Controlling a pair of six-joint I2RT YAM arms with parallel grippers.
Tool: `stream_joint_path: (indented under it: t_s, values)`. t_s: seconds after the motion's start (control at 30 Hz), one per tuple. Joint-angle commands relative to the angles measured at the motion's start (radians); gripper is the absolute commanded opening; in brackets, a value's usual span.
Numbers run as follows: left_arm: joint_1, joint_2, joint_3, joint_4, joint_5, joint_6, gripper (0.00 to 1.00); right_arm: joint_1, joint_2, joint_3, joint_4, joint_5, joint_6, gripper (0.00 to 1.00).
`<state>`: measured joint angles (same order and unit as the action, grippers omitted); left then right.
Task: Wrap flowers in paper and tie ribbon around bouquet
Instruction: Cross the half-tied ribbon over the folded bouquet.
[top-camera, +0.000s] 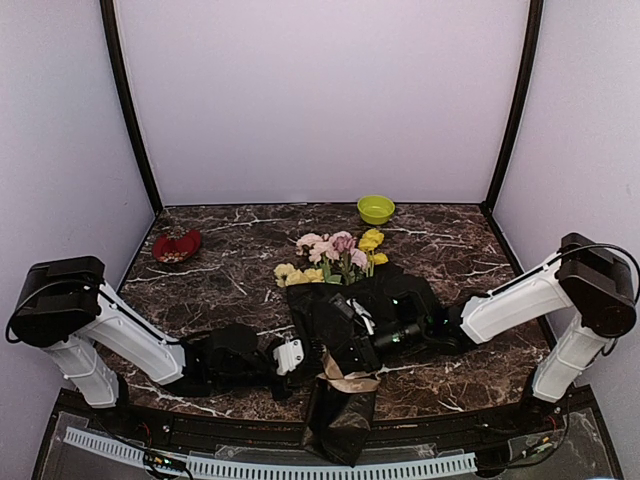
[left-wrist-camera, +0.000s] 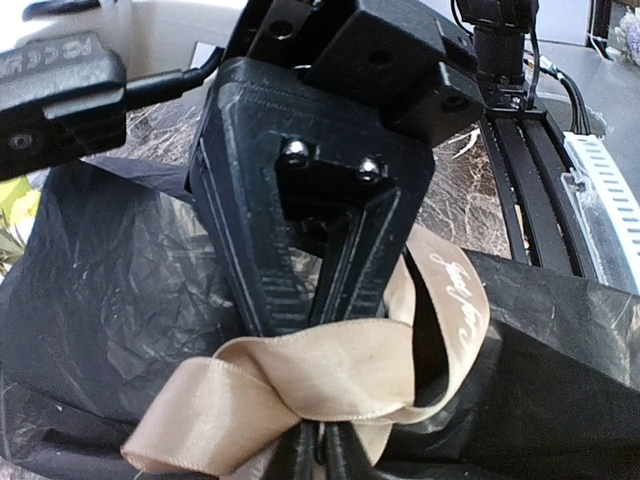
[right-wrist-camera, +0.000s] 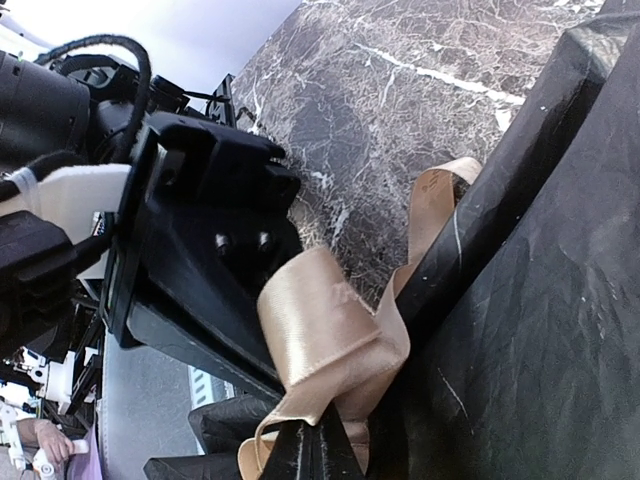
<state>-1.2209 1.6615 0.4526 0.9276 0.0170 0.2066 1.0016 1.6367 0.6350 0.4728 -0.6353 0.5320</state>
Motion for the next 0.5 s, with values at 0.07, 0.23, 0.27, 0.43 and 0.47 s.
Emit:
stream_joint_path:
  t_s: [0.07, 0.23, 0.27, 0.43, 0.47]
  values:
    - [0.003, -0.093, -0.023, -0.052, -0.049, 0.019, 0.14, 0.006, -0.026, 0.028, -0.028, -0.005, -0.021, 0.00]
    - [0.003, -0.154, -0.026, -0.090, -0.008, 0.031, 0.18, 0.006, -0.020, 0.033, -0.034, -0.006, -0.023, 0.00]
    - [0.003, -0.155, -0.013, -0.114, 0.008, 0.032, 0.18, 0.006, -0.018, 0.035, -0.038, -0.004, -0.023, 0.00]
    - [0.003, -0.124, 0.023, -0.140, 0.023, 0.038, 0.19, 0.006, -0.014, 0.047, -0.052, -0.002, -0.030, 0.00]
    - [0.003, -0.118, 0.029, -0.141, 0.027, 0.041, 0.19, 0.007, -0.015, 0.048, -0.055, 0.001, -0.030, 0.00]
